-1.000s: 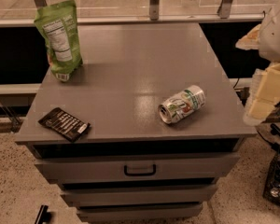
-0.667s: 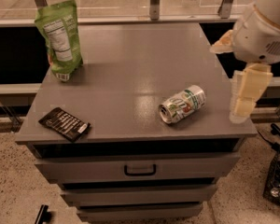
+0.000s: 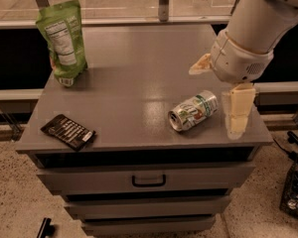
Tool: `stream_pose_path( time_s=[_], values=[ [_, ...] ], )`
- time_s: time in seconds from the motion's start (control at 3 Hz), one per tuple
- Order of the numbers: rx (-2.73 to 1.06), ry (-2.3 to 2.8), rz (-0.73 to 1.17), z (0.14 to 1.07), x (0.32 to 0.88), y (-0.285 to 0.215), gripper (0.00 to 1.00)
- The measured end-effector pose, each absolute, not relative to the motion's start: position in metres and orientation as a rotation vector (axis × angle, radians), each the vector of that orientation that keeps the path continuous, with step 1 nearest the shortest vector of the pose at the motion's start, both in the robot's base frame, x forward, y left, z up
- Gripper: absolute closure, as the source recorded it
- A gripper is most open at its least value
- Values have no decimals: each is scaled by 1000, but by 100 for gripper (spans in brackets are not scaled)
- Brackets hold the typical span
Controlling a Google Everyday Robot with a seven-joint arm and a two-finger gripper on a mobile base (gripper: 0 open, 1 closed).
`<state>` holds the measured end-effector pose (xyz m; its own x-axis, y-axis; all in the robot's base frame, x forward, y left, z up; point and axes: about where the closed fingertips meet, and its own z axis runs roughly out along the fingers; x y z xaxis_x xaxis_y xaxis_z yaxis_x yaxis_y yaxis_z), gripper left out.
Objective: Place 7up can upright
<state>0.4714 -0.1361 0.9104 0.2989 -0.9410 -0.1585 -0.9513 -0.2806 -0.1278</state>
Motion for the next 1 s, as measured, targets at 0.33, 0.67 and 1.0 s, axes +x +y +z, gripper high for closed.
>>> stream_pose_path(
  time_s=[0.33, 0.67, 1.0],
  values=[
    [-2461, 1643, 74, 885, 471, -118, 0],
    [-2519, 1568, 68, 862, 472, -108, 0],
    [-2538, 1553, 52, 847, 475, -102, 0]
  ],
)
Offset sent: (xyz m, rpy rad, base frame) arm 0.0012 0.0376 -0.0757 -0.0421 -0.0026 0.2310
